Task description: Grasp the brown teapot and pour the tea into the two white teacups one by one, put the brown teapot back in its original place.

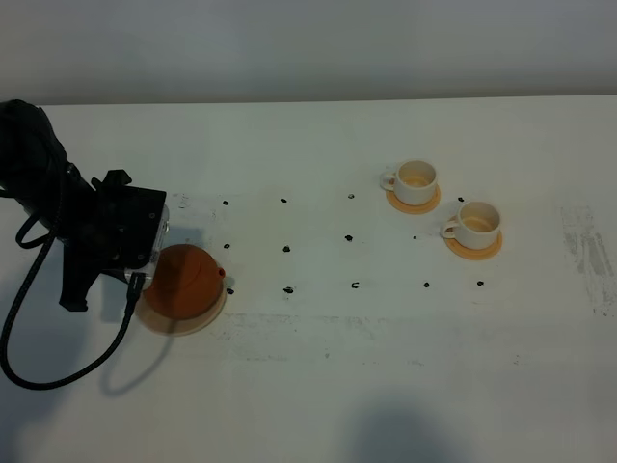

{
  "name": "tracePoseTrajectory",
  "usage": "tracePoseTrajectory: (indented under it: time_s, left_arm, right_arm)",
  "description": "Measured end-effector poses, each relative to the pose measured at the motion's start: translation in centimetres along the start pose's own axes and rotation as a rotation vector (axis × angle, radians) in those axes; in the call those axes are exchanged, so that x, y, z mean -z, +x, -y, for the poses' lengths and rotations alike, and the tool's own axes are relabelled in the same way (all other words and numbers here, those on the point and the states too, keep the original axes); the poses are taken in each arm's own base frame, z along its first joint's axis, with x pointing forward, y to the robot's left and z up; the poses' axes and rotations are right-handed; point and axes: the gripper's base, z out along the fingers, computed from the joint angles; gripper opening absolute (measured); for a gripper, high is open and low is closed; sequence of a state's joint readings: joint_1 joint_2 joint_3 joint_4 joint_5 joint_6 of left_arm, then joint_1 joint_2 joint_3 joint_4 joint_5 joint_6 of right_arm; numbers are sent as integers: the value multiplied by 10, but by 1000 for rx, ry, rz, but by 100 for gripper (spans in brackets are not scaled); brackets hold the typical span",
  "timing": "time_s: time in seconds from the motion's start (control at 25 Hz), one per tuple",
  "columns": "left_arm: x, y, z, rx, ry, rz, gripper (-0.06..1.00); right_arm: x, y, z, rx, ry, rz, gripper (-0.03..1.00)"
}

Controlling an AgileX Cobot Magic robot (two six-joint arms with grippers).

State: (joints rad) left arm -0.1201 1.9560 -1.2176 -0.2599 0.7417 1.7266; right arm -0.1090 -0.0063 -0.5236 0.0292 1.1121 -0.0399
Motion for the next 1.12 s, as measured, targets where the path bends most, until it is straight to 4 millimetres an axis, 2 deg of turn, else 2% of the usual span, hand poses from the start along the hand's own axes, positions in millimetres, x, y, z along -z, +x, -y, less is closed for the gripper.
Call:
tracePoseTrajectory:
  time_s: [0.24,0.52,0.84,1.12]
  left_arm:
    - [16,-4,-2,12,-36,14,8]
    - [38,-15,-22,166,-84,24,8]
    - [59,-49,-46,256,-135,47,8]
    - [50,-85,-71,344,-104,48,8]
  right_arm:
    - [0,0,0,0,0,0,44]
    - [0,0,0,0,0,0,44]
    - [0,0,0,0,0,0,44]
    - [0,0,0,0,0,0,44]
